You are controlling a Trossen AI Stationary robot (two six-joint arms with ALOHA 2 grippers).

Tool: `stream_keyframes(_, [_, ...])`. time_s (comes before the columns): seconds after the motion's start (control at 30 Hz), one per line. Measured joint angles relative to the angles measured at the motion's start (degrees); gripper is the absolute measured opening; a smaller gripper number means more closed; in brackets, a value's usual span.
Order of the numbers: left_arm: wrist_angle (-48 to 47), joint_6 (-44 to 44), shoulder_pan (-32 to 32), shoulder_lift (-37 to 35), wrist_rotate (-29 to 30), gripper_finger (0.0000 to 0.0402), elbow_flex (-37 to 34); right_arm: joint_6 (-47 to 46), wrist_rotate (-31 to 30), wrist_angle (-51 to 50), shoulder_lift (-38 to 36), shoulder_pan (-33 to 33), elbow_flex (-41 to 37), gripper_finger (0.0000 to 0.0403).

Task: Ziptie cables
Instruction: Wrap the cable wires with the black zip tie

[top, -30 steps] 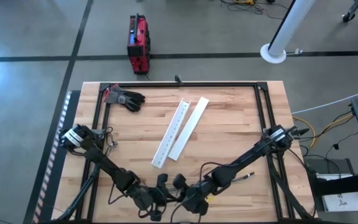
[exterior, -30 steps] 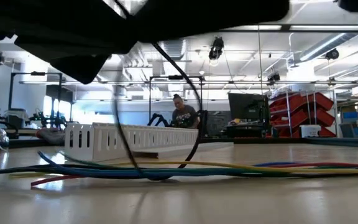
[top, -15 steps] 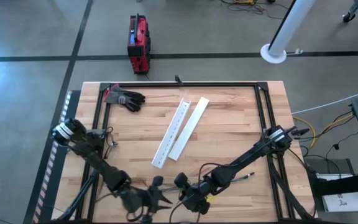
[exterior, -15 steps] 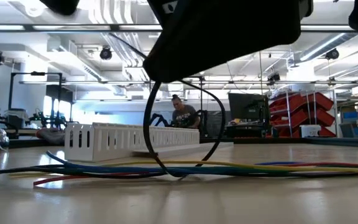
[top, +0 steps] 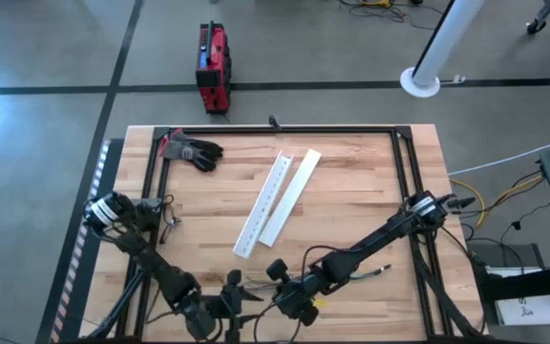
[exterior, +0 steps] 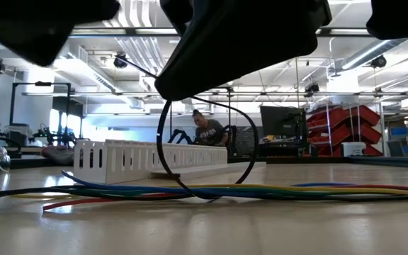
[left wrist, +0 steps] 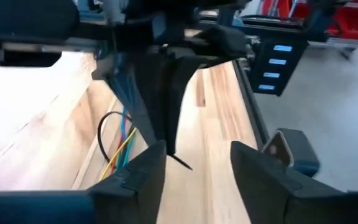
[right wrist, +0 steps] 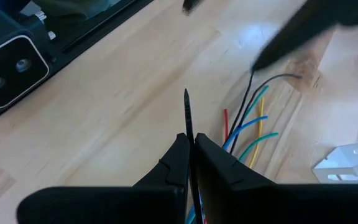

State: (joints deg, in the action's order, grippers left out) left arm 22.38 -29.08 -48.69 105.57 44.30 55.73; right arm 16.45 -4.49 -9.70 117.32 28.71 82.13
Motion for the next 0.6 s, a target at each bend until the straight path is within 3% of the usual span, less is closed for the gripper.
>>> stream_keyframes(0.3, [5.2,-2.1,1.8,3.3,0.2,0.0217,0.0,0.0,0.0,-0.8,-0.1,-0.4,0.0,0.0007])
stream_keyframes(0.6, [4.6,-3.0,2.8,6.7,0.4,0.0201,0.8,-1.9,0.0,-0.8,-0.1,-1.0,0.0,0.0007])
